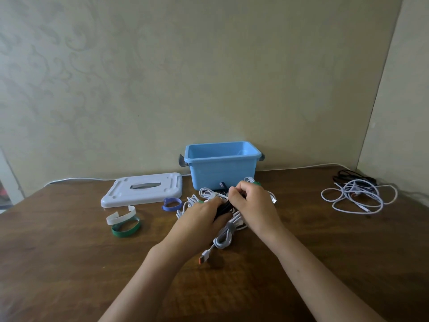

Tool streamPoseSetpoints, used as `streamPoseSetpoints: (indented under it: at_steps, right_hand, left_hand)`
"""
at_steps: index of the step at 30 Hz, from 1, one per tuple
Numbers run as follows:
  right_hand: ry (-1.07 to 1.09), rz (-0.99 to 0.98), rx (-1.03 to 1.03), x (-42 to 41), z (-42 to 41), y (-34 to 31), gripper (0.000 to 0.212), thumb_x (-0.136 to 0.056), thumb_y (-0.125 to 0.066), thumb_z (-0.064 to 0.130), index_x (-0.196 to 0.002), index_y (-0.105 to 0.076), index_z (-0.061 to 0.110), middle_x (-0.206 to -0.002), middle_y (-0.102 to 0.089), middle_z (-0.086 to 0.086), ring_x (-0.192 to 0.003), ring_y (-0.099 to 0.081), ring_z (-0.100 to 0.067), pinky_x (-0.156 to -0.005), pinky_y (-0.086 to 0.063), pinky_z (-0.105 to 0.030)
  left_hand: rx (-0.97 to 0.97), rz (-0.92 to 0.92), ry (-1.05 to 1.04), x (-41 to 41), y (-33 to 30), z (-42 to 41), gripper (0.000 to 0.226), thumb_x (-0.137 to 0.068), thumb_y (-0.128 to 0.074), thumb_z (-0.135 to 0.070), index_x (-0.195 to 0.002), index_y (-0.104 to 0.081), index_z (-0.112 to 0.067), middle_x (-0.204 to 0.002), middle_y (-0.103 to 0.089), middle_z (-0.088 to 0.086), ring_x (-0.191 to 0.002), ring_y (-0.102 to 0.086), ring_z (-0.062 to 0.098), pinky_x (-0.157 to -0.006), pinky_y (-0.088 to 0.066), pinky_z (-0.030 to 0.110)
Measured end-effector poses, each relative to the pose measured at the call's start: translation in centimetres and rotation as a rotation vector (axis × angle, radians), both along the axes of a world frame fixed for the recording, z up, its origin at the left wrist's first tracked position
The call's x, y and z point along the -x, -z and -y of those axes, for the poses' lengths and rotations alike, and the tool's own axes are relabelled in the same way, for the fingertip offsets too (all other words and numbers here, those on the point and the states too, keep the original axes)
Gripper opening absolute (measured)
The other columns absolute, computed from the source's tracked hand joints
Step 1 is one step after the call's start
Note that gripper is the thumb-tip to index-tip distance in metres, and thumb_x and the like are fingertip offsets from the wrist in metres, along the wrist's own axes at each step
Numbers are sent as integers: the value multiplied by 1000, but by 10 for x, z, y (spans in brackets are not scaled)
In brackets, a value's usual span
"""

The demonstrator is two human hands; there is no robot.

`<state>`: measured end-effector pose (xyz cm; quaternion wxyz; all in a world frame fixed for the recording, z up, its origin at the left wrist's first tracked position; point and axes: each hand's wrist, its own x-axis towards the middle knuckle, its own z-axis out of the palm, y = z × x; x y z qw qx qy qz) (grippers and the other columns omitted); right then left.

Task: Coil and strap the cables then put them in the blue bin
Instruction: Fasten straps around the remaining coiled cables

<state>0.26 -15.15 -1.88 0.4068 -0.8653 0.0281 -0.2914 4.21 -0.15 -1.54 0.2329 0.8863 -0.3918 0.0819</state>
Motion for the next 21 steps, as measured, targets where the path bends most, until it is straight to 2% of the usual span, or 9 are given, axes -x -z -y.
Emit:
streamPoseSetpoints:
  at_steps: [3, 5, 7, 10, 12, 15, 17, 19, 21]
  right_hand:
    - [-30, -45, -119, -2, 2, 0, 35, -101, -57, 27, -67, -54, 21, -49, -52, 9, -46, -50, 0, -46, -34, -13]
    - [-70, -44, -182, -1, 0, -1, 35, -101, -57, 29, -68, -54, 19, -47, -52, 12, -44, -48, -1, -46, -34, -14]
    - [-93, -26, -166, 0, -5, -3, 34, -101, -56, 32, -70, -56, 18, -51, -54, 11, -49, -50, -2, -49, -38, -18]
    - [-130, -40, -111, -3, -18, -11, 34, -101, -55, 43, -79, -61, 17, -60, -59, 6, -56, -55, -5, -57, -45, -26]
    - [-183, -98, -82, -6, -32, -17, 33, -100, -52, 52, -88, -62, 23, -66, -65, 3, -61, -61, -10, -62, -47, -28]
    - [-224, -163, -30, -16, -54, -22, 33, -102, -40, 59, -105, -58, 31, -78, -67, 6, -75, -66, -11, -72, -50, -32]
    - [-225, -169, 17, -28, -69, -21, 29, -103, -40, 55, -109, -57, 33, -83, -69, 8, -79, -67, -11, -78, -53, -35]
    - [-234, -188, 102, -41, -83, -21, 21, -105, -46, 44, -112, -60, 31, -82, -67, 13, -79, -65, -10, -77, -52, -33]
    - [-253, -196, 213, -56, -99, -21, 19, -104, -51, 33, -117, -64, 28, -95, -70, 11, -87, -65, -13, -74, -50, -31]
  left_hand:
    - [-97, 87, -58, 2, -3, 0, 25, -103, -43, -44, -104, -52, -20, -96, -67, 2, -78, -57, 17, -63, -41, 28]
    - [-136, 140, -71, 4, -6, -2, 17, -105, -40, -39, -99, -42, -23, -98, -66, 2, -74, -53, 17, -57, -35, 27]
    - [-130, 161, -87, 4, -9, -8, 15, -105, -37, -37, -97, -40, -24, -96, -65, 2, -75, -57, 20, -56, -39, 31]
    - [-90, 148, -129, -2, -11, -23, 26, -105, -35, -43, -104, -50, -22, -91, -65, 0, -76, -61, 21, -64, -50, 40]
    - [-50, 111, -171, -7, -12, -40, 25, -105, -36, -42, -104, -53, -24, -92, -66, -2, -78, -62, 20, -69, -52, 42]
    - [51, 27, -265, -18, -11, -75, 25, -105, -40, -38, -84, -50, -28, -84, -64, -2, -72, -58, 19, -61, -43, 37]
    - [141, -47, -349, -26, -7, -102, 32, -104, -42, -36, -74, -43, -25, -73, -56, -4, -67, -52, 20, -58, -37, 37]
    - [240, -90, -433, -35, 0, -126, 33, -104, -43, -35, -76, -46, -18, -73, -55, -1, -69, -51, 25, -60, -36, 37]
    - [337, -121, -517, -45, 8, -145, 33, -104, -44, -33, -79, -52, -14, -75, -59, 4, -72, -52, 27, -62, -37, 38]
